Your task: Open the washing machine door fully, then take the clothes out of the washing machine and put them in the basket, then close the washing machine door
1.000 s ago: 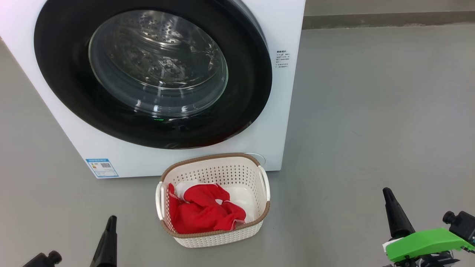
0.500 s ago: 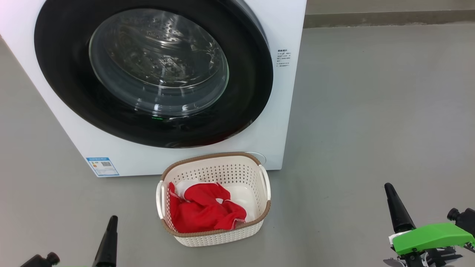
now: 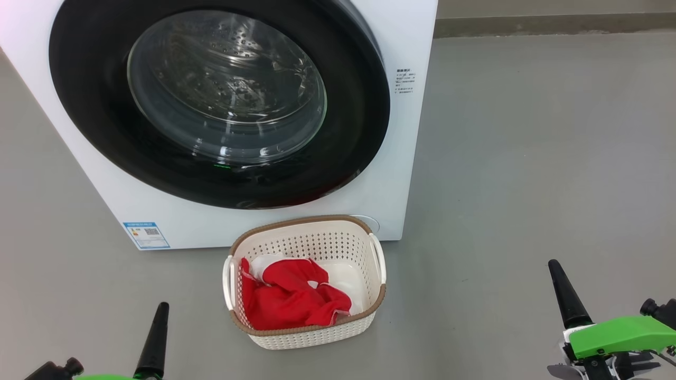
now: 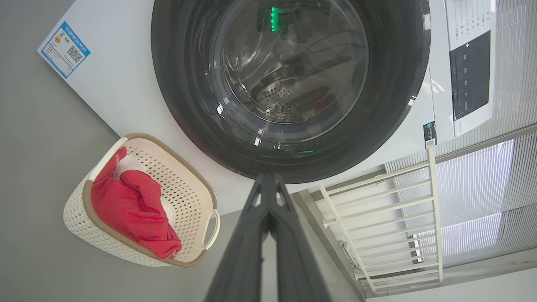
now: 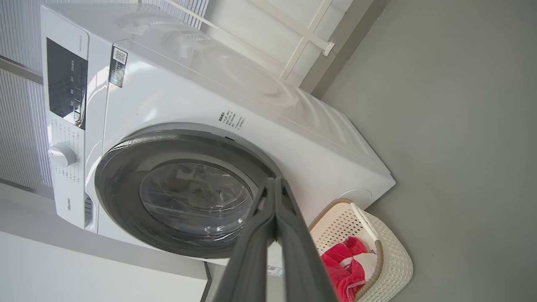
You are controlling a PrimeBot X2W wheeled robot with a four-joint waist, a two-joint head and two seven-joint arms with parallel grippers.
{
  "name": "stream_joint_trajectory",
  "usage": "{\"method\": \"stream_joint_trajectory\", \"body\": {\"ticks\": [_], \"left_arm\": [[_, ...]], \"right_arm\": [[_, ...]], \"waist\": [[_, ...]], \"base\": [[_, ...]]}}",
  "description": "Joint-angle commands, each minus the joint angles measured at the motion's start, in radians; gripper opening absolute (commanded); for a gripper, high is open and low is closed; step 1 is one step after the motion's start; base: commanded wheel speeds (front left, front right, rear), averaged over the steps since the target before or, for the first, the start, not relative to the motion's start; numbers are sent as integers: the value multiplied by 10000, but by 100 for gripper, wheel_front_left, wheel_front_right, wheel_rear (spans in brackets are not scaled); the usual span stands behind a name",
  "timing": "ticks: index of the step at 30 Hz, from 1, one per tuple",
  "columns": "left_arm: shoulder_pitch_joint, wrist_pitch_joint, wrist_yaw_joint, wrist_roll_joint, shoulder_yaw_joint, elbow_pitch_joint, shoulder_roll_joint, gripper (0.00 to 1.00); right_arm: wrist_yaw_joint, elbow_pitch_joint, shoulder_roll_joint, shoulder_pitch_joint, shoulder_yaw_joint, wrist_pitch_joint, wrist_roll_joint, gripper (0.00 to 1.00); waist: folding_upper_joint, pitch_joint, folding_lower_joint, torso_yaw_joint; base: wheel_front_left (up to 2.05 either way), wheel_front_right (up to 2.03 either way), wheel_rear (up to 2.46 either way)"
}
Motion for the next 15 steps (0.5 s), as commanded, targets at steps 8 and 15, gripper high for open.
{"method": "stream_joint_trajectory", "body": {"ticks": [8,15], "left_arm": [[-545,291,-55,-1128,324,-161,69,0],[-608,492,-59,-1900,356,-135,55,0]], "right_arm": [[-7,-328,-151,-573,-1,315,1087,0],[-7,-338,-156,-618,-53,521,1817,0]], "waist": [[0,25,-1,17],[0,44,-1,31]], "base": [[0,0,0],[0,0,0]]}}
